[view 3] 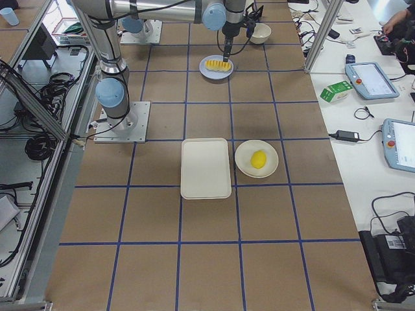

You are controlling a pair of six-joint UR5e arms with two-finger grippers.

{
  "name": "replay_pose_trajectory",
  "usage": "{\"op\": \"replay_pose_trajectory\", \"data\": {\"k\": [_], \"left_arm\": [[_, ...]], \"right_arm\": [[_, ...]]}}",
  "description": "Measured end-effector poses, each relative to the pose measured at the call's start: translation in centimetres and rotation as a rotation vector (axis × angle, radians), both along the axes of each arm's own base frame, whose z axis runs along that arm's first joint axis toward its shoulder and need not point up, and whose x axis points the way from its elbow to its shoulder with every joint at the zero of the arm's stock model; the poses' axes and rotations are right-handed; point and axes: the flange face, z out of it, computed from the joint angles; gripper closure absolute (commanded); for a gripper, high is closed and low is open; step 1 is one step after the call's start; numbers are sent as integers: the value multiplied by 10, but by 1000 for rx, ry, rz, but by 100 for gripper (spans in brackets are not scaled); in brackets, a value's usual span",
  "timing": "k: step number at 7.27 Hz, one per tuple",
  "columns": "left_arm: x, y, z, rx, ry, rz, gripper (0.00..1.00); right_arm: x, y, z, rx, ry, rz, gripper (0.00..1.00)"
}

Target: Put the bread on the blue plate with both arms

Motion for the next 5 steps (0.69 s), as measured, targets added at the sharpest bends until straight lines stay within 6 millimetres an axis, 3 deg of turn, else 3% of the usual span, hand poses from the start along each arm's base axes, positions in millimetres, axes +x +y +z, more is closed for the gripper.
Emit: {"op": "replay_pose_trajectory", "data": {"k": [1,2,5], "left_arm": [[0,0,0,-2,0,1,0],[0,0,1,-3,0,2,0],[1,0,0,-3,5,5,0]], "right_arm": [[-20,8,14,-3,14,-23,0],[-27,19,28,-16,14,-34,0],[-13,42,42,-35,-46,-18,0]]}}
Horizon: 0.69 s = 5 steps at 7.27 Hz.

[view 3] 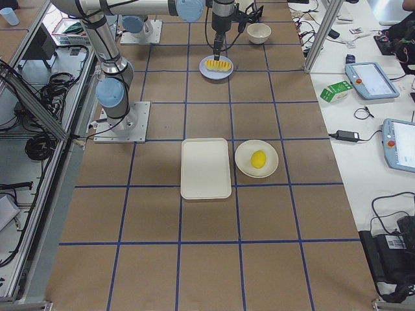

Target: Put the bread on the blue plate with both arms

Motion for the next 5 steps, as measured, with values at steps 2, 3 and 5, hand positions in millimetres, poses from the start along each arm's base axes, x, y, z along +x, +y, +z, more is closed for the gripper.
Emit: {"op": "replay_pose_trajectory", "data": {"k": [2,3,5], "left_arm": [[0,0,0,1,-2,-1,0],[0,0,0,1,-3,-1,0],[0,1,-1,2,-2,-2,0]], "right_arm": [[13,6,-6,13,-22,25,0],[15,7,-8,15,-22,30,0],[15,8,-8,14,-13,31,0]]}}
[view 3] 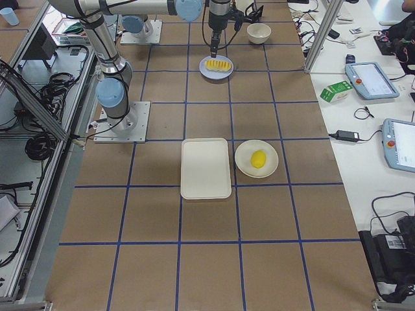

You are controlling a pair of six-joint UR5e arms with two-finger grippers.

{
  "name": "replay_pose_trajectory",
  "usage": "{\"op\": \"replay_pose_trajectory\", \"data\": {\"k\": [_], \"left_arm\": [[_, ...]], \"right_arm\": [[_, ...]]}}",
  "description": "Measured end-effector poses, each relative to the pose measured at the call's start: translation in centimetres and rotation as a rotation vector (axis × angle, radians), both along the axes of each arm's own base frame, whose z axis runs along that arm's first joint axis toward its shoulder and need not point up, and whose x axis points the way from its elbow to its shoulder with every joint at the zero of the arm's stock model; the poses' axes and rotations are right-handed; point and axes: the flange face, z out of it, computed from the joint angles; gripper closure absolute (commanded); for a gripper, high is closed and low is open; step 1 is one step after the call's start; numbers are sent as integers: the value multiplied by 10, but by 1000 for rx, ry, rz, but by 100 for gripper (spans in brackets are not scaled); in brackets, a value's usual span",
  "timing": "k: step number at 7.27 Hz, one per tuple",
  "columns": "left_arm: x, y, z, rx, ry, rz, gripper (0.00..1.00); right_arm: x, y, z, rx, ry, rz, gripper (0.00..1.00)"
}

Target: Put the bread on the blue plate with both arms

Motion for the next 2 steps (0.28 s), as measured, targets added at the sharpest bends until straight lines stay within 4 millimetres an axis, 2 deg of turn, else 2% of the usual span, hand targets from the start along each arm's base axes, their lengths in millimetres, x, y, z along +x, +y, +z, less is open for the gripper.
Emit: {"op": "replay_pose_trajectory", "data": {"k": [2], "left_arm": [[0,0,0,1,-1,-1,0]], "right_arm": [[0,0,0,0,3,0,0]]}}
